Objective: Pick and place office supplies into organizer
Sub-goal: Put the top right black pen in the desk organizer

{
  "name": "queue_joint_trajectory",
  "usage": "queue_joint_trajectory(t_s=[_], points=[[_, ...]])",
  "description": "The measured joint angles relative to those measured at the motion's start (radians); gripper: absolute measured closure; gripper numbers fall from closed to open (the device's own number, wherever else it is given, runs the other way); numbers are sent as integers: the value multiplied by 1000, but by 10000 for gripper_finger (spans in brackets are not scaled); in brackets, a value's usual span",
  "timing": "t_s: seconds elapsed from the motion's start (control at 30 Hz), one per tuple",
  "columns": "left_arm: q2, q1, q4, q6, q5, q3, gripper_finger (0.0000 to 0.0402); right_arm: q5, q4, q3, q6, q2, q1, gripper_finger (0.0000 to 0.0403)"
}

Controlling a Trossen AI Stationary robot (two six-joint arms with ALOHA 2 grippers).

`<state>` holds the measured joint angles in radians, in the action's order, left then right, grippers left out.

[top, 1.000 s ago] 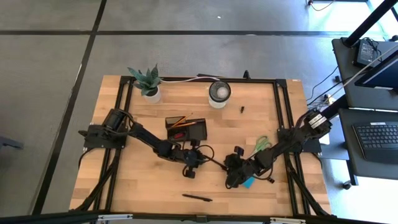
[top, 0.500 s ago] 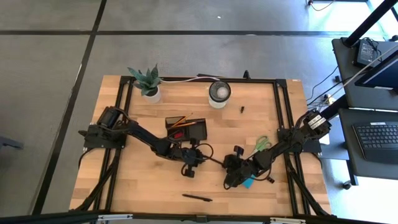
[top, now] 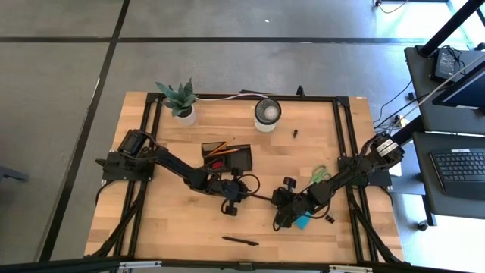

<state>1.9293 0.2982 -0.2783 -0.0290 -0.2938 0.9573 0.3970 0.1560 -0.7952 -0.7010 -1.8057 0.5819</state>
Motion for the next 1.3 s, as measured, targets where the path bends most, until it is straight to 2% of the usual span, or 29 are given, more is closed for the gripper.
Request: queue_joint_trajectory(t_s=[0.3,0.63,0.97,1.3], points=[[0,0,-1,-2,-1,0,336,9,22,-29,56,-4,2,358],[-54,14,60,7,5,2,336,-9,316,-197,135,-13,3,366],[-156,60,130,17,-12,2,336,11,313,-203,160,-11,2,374],[-157,66,128,42,-29,2,336,8,271,-187,157,-8,2,400]])
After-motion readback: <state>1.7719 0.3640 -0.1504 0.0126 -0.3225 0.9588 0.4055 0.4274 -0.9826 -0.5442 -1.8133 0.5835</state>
